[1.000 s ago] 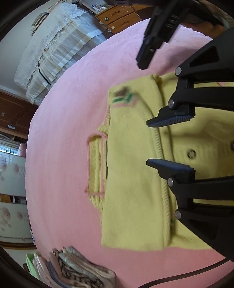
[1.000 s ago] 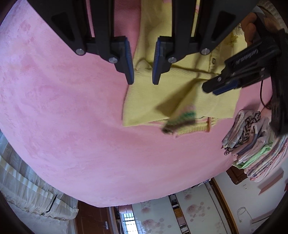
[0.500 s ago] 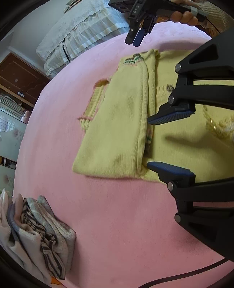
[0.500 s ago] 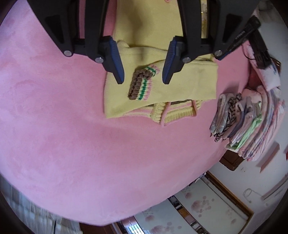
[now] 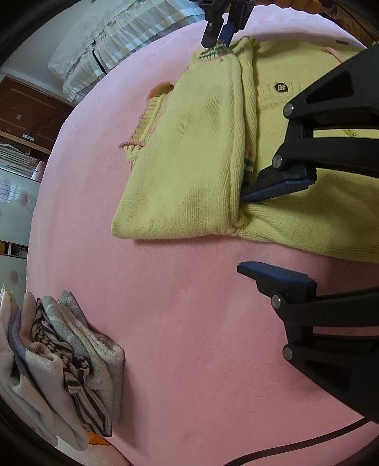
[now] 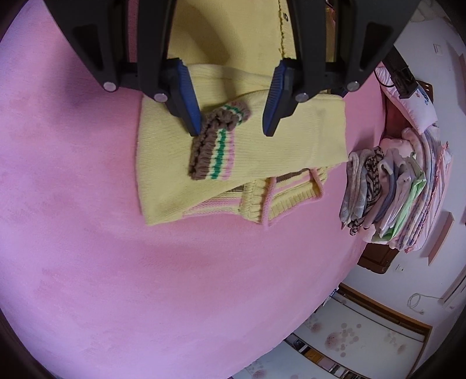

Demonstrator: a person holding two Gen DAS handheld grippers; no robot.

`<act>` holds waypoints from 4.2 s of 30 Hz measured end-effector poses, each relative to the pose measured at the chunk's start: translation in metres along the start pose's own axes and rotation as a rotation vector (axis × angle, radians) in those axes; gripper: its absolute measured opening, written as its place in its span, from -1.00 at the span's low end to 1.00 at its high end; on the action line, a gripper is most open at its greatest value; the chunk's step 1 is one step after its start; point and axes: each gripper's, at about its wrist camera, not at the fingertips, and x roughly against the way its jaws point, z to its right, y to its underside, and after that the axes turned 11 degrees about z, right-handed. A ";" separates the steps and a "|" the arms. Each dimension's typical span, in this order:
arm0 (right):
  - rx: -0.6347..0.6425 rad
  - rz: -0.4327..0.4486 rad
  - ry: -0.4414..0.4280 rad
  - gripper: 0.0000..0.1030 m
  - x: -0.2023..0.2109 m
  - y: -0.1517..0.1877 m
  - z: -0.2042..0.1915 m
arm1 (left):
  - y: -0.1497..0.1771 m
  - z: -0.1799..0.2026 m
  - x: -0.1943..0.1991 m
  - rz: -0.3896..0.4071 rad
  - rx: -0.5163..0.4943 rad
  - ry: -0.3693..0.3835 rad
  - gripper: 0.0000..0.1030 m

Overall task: Fold small clothes
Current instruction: 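Grasp the folded sleeve cuff with the right tool and lift it, then lay the cuff back on the folded sleeve and open the right tool, then move both tools to the striped hem of the cardigan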

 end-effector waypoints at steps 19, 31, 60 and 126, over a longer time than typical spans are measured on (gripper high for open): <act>0.181 0.112 0.093 -0.75 0.033 0.035 -0.019 | -0.011 0.020 -0.013 0.028 -0.007 -0.062 -0.62; 0.117 0.096 0.111 -0.65 0.025 0.035 0.002 | -0.010 0.020 -0.012 0.010 -0.014 -0.053 -0.62; 0.486 0.222 0.264 -0.68 0.013 0.028 -0.066 | -0.067 0.054 -0.008 0.051 -0.085 0.096 -0.28; 0.526 0.327 0.260 -0.24 0.210 0.218 -0.056 | 0.111 -0.024 0.197 0.122 -0.123 -0.009 0.66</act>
